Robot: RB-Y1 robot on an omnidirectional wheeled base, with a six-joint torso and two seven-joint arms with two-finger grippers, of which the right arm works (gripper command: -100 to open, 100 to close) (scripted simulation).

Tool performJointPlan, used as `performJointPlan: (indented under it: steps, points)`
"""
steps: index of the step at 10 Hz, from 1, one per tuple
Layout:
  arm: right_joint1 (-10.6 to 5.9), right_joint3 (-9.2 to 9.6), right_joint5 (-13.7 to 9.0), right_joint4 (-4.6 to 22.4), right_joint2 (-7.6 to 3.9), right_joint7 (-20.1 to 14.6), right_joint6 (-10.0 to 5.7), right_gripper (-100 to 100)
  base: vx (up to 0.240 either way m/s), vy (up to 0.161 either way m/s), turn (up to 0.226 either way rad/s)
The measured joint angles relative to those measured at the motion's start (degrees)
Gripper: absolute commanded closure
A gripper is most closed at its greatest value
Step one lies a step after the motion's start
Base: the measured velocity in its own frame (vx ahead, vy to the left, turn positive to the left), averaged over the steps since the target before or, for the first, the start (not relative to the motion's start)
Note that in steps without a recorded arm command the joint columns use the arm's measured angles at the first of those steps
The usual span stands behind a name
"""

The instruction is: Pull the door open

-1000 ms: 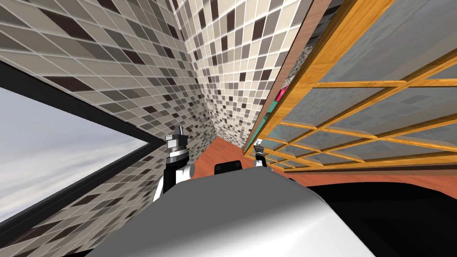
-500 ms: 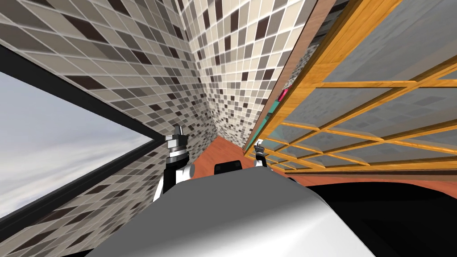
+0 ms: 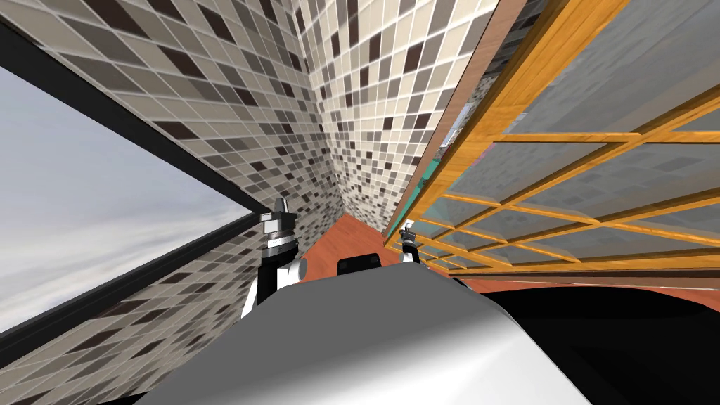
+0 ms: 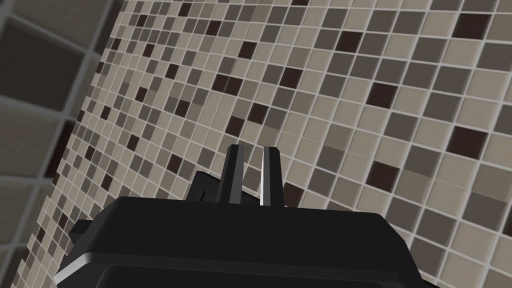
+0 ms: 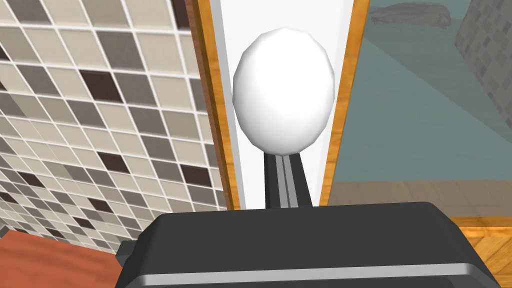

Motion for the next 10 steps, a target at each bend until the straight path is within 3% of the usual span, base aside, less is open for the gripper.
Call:
performJointPlan:
  steps: [4,6,7,10]
  points:
    - [0.42,-0.22,-0.51,0.42,-0.82,-0.91,-0.4,-100,-0.142,0.122,-0.048]
    - [1.17,-0.22,-0.56,-2.75,-1.0,-0.67,-0.62,-100,-0.159,0.13,-0.019]
    - [0.73,-0.15,-0.59,-2.44,-1.27,-0.98,-0.99,-100,-0.08,0.066,-0.018]
    - [0.69,-0.27,-0.58,-2.18,-1.21,-1.03,-1.49,-100,0.099,-0.08,0.021]
